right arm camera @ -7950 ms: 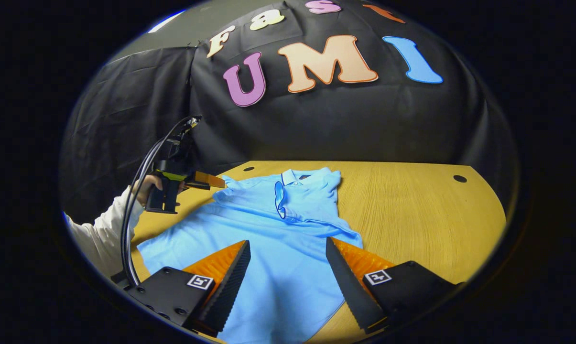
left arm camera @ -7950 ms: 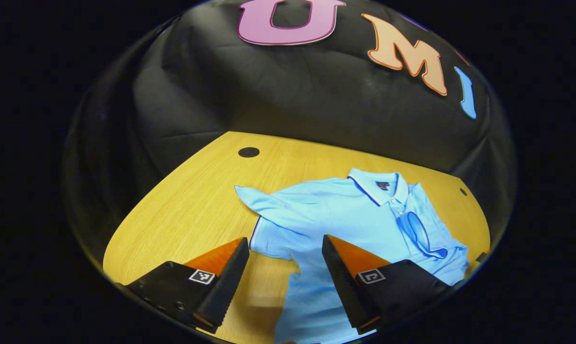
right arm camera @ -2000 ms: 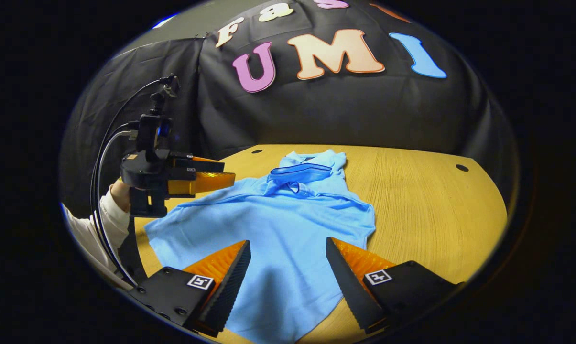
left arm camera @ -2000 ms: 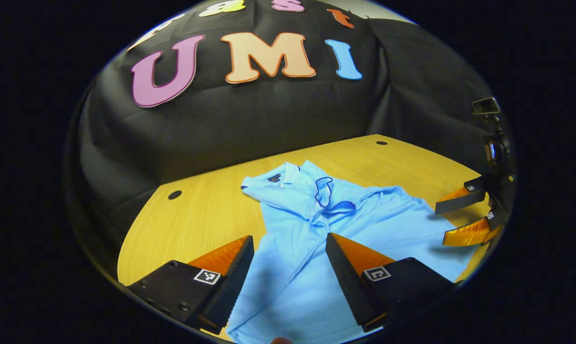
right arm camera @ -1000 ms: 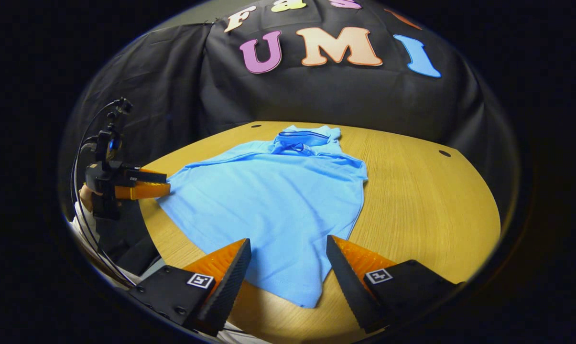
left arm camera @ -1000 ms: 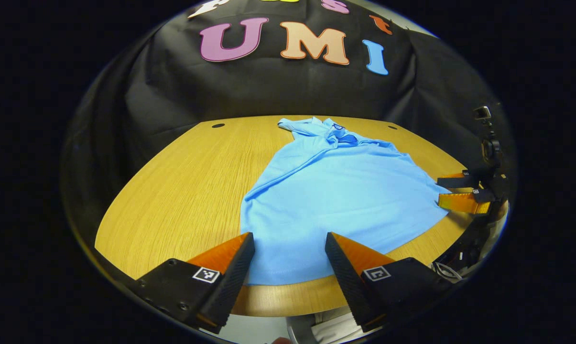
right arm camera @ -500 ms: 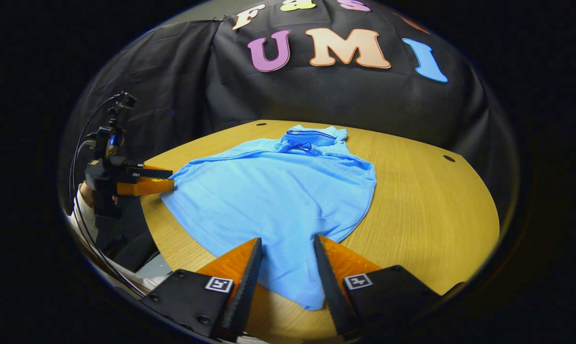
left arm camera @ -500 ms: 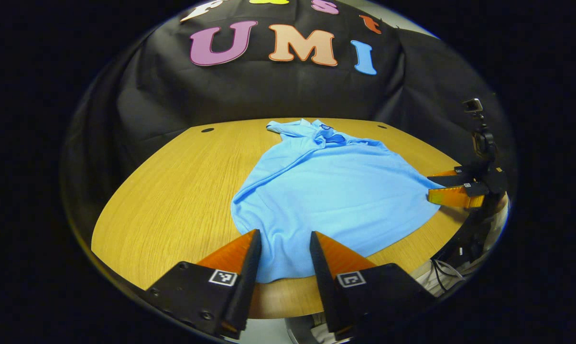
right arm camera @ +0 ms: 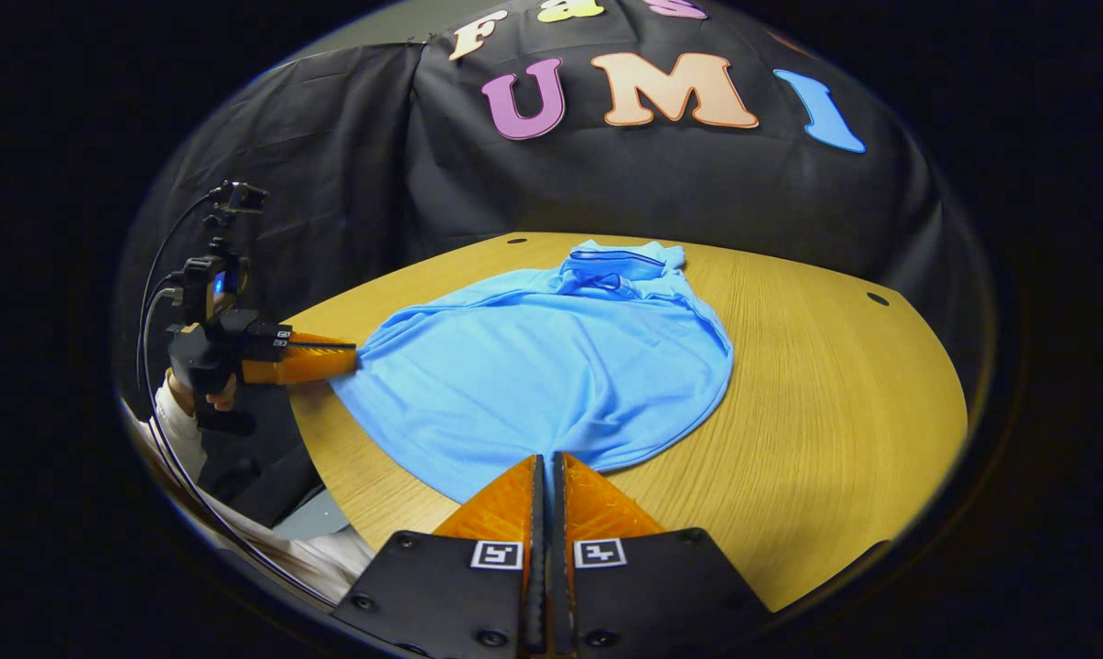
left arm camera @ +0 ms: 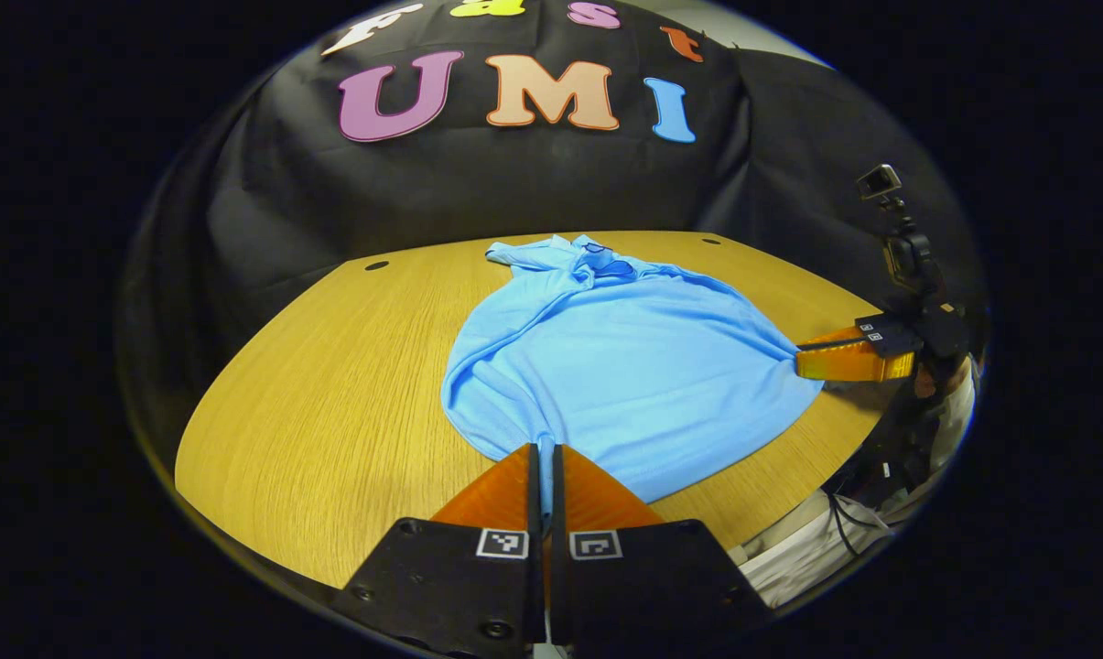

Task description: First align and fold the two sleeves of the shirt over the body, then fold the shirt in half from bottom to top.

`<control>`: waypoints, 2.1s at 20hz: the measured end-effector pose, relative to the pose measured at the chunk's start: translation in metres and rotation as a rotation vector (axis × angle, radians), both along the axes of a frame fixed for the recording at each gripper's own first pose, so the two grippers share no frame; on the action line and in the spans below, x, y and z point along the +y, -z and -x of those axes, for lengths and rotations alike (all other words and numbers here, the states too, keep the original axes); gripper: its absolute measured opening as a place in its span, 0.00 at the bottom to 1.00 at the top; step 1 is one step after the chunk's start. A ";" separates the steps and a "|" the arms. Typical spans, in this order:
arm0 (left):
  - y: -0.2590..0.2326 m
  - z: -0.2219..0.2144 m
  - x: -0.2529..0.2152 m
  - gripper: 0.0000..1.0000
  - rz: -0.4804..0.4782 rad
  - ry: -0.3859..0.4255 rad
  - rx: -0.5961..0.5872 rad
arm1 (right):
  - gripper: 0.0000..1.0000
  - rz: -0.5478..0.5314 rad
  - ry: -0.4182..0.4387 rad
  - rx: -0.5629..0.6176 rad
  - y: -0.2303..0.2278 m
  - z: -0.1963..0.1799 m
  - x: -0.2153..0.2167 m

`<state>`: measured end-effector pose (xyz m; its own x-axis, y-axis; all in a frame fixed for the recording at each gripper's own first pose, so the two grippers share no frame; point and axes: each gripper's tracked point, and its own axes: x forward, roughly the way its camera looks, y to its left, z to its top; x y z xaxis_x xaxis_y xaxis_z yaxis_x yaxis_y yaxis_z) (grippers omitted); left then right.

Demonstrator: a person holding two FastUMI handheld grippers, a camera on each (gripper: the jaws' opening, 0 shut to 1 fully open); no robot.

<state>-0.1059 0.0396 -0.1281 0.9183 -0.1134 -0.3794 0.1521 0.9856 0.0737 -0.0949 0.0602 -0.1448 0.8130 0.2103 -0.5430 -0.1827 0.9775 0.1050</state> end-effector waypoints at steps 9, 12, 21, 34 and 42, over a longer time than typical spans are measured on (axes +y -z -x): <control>-0.005 -0.002 0.000 0.00 0.085 -0.026 -0.002 | 0.03 0.006 0.029 0.028 -0.002 -0.002 -0.002; -0.021 -0.011 -0.003 0.00 0.116 -0.025 -0.029 | 0.02 0.018 0.039 0.005 -0.012 -0.006 -0.005; -0.090 -0.071 -0.017 0.00 0.199 0.030 -0.125 | 0.02 0.072 0.089 -0.101 -0.056 -0.075 -0.041; -0.185 -0.231 0.002 0.00 0.305 -0.079 -0.267 | 0.02 0.135 0.235 -0.180 -0.113 -0.231 -0.103; -0.187 -0.325 0.043 0.00 0.281 -0.321 -0.320 | 0.02 0.160 0.365 -0.142 -0.095 -0.310 -0.141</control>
<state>0.2192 0.0822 0.0589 0.9883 0.1355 -0.0700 -0.1473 0.9673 -0.2064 0.2146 -0.0807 -0.0502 0.8874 -0.1833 -0.4229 0.1768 0.9827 -0.0549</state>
